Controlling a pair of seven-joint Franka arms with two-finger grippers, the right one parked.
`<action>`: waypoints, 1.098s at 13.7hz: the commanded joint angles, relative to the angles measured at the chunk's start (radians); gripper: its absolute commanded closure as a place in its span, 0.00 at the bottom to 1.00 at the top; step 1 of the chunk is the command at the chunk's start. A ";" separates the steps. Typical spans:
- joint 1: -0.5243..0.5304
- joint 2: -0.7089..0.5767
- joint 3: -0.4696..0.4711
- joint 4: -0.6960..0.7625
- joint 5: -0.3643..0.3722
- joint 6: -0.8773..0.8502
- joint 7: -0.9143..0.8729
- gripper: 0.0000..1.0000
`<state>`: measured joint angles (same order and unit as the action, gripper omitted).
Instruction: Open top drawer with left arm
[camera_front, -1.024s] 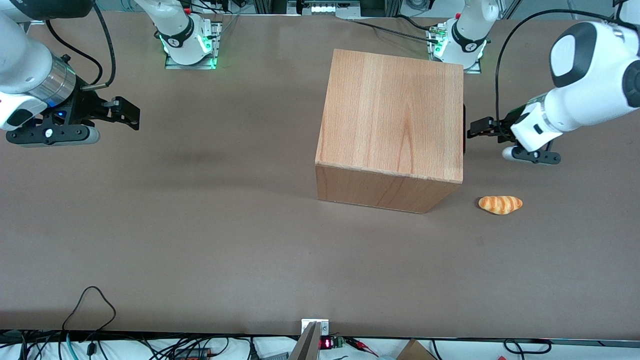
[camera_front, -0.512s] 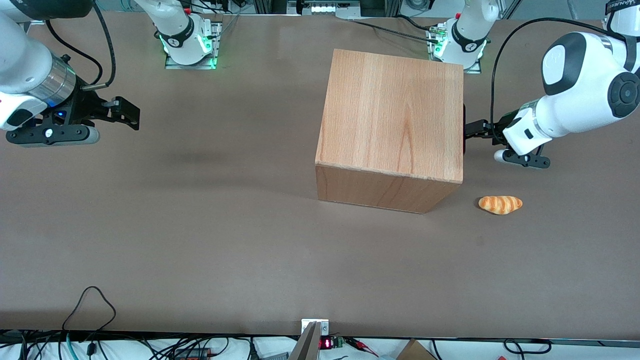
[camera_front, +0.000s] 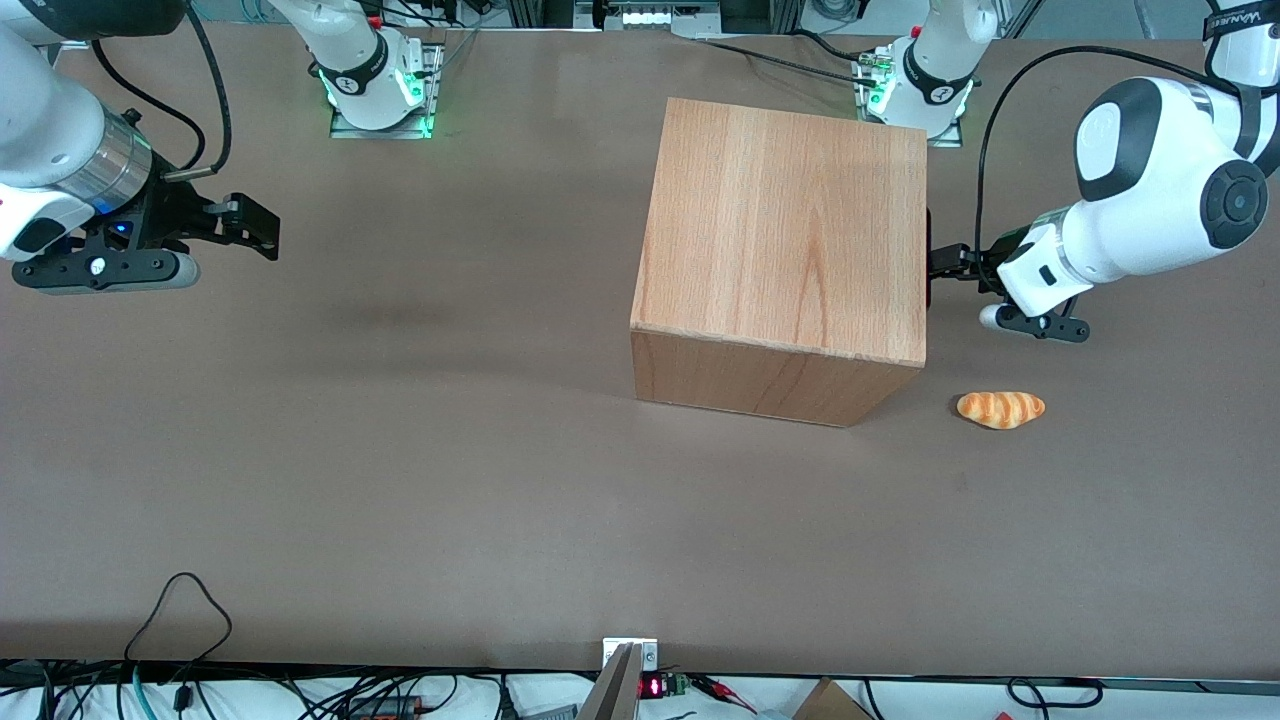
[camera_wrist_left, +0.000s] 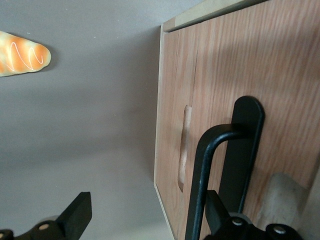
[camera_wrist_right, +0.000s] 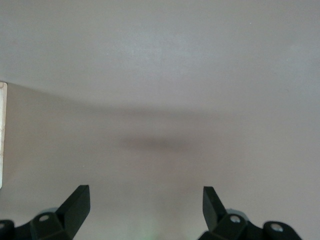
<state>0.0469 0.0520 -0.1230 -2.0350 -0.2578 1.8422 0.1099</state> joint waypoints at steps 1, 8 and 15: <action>0.001 0.008 -0.001 -0.005 -0.026 0.020 0.033 0.00; 0.001 0.023 -0.001 -0.021 -0.018 0.037 0.056 0.00; 0.034 0.043 0.002 -0.021 0.014 0.051 0.080 0.00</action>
<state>0.0533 0.0864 -0.1258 -2.0444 -0.2579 1.8666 0.1519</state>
